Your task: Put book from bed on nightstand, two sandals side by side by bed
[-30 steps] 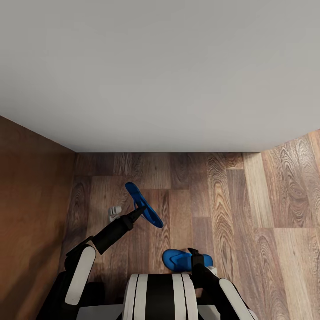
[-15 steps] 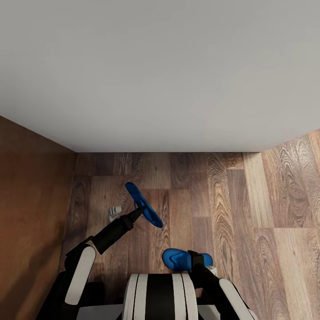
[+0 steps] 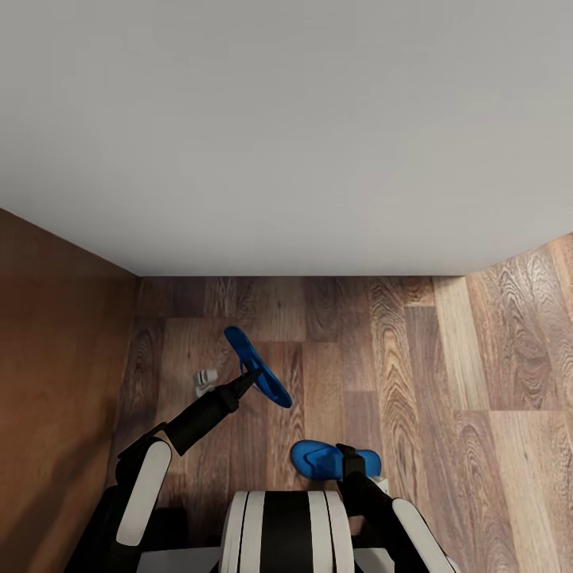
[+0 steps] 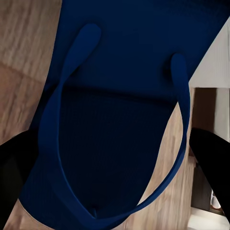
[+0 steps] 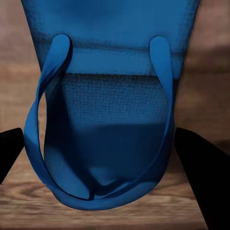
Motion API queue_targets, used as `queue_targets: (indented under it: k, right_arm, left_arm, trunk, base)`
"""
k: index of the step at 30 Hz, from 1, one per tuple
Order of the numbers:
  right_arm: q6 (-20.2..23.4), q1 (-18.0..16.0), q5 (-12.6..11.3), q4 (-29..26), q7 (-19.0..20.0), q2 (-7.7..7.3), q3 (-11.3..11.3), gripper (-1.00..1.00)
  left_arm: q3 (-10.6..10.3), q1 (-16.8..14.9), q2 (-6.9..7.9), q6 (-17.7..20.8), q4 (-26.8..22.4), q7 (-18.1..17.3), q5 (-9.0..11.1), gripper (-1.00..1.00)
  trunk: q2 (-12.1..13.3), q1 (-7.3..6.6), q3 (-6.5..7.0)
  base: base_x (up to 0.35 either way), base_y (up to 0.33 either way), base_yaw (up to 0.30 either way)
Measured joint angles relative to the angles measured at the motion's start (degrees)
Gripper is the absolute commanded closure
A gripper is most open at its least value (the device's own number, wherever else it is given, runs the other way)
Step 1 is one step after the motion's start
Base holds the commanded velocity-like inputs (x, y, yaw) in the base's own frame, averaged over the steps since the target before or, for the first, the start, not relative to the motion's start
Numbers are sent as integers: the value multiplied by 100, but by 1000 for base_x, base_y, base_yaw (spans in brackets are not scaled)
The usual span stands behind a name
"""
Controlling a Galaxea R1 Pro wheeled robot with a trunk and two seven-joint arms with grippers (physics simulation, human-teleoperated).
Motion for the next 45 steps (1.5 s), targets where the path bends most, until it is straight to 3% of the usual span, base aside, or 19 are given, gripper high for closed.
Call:
queue_targets:
  k: [6,12,45]
  right_arm:
    - [0,0,0,0,0,0,0,100]
    - [0,0,1,0,-2,0,0,100]
    - [-9,0,32,-348,-8,-18,18,100]
  left_arm:
    - [0,0,0,-1,-2,6,0,100]
    - [0,0,0,-4,-1,3,-8,100]
    - [-9,0,-9,-8,15,24,-9,100]
  trunk:
    - [8,-15,133]
    - [8,-15,134]
    - [52,-101,864]
  base:
    - [0,0,0]
    - [0,0,0]
    - [0,0,0]
